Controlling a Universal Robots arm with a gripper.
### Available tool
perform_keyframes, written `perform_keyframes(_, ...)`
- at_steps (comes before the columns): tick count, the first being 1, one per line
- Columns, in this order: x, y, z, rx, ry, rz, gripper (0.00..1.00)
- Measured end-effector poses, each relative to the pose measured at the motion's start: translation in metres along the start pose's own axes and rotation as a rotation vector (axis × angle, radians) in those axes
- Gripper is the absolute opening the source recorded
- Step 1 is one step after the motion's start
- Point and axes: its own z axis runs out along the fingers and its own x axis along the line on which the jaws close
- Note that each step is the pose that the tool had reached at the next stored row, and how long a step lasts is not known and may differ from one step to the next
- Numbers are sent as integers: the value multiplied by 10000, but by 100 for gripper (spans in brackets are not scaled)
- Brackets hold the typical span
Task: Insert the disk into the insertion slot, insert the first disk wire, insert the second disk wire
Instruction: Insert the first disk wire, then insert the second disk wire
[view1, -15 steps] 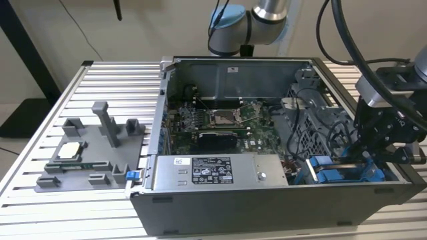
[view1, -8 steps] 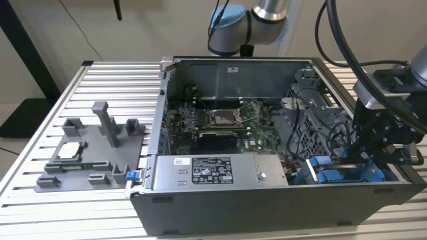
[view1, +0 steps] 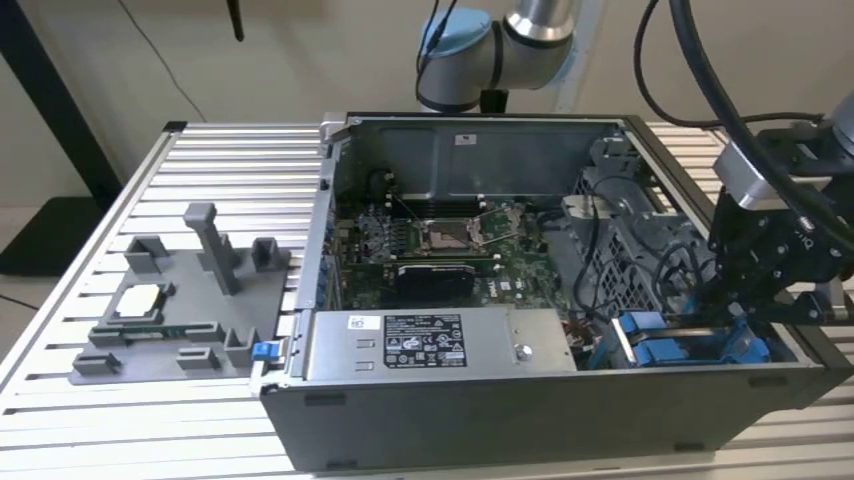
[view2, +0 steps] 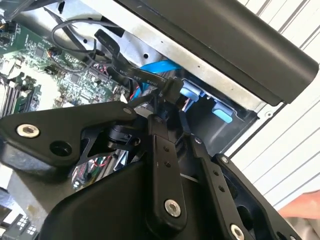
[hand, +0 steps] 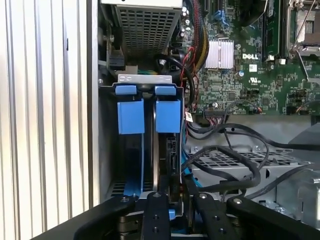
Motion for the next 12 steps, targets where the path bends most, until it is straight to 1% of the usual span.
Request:
perform_keyframes(4,-14,4,-115,1,2,3,100)
perform_keyframes(12,-32,9,-274,1,3,6,100)
